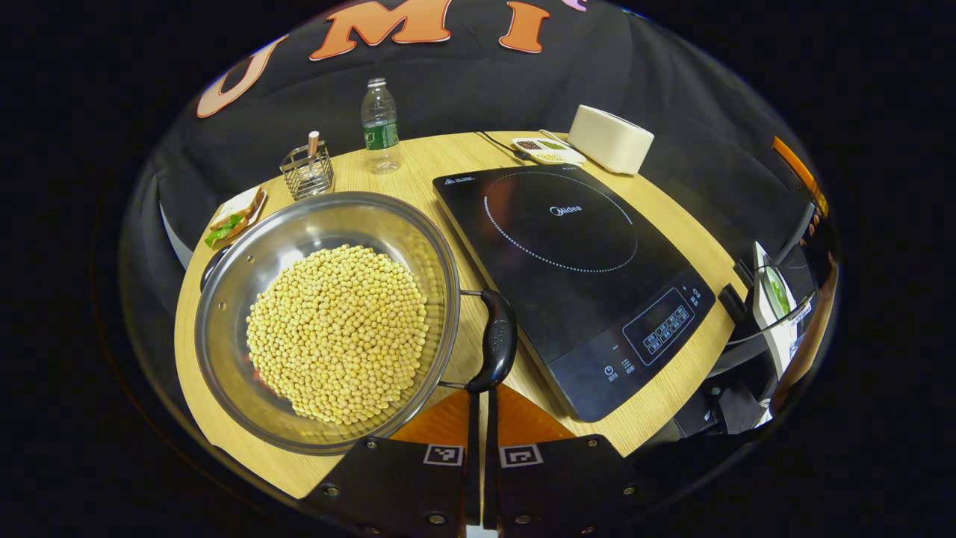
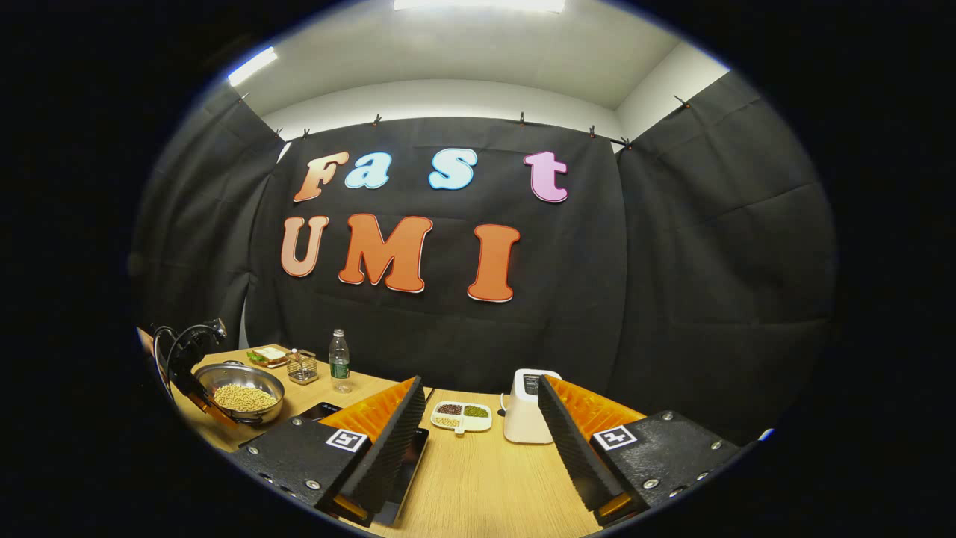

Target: First push the handle of the pot to place it horizontally, then grasp the pot with both hands and set it on the induction cooktop.

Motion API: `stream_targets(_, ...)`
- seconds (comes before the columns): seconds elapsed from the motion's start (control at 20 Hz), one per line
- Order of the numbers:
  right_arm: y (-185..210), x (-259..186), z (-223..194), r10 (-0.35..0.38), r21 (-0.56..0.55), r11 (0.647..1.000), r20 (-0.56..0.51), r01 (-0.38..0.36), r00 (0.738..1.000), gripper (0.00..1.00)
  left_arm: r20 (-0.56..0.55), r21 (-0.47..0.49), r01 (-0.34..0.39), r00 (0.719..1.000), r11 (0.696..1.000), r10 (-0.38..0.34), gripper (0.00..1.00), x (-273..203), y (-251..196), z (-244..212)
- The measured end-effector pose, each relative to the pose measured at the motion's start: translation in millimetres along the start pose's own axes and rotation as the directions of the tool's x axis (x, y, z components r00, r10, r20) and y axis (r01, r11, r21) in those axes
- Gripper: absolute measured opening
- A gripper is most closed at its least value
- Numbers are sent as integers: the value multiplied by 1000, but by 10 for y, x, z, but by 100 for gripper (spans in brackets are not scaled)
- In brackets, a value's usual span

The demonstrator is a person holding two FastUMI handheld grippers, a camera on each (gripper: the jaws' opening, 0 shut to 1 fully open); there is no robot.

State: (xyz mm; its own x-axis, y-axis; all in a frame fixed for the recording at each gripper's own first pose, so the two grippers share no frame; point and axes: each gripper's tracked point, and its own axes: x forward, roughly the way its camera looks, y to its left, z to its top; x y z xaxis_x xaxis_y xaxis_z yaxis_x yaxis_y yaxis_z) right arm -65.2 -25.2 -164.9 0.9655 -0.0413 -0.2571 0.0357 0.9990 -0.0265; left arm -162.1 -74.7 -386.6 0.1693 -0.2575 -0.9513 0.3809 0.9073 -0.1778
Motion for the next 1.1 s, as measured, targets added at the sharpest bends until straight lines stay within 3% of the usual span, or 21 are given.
stream_targets(0.25,73,-3,-4,8,-1,1000,-6,-8,1000,96,27,-34,10,1000,999,-9,7,81,-11,127)
stream_targets(0.35,77,4,-12,10,5,1000,-12,-10,1000,96,37,-46,9,999,999,-7,3,124,-7,181)
stream_targets(1.1,131,-11,-115,13,38,999,-36,-12,999,94,132,-115,-38,990,993,53,1,414,45,549)
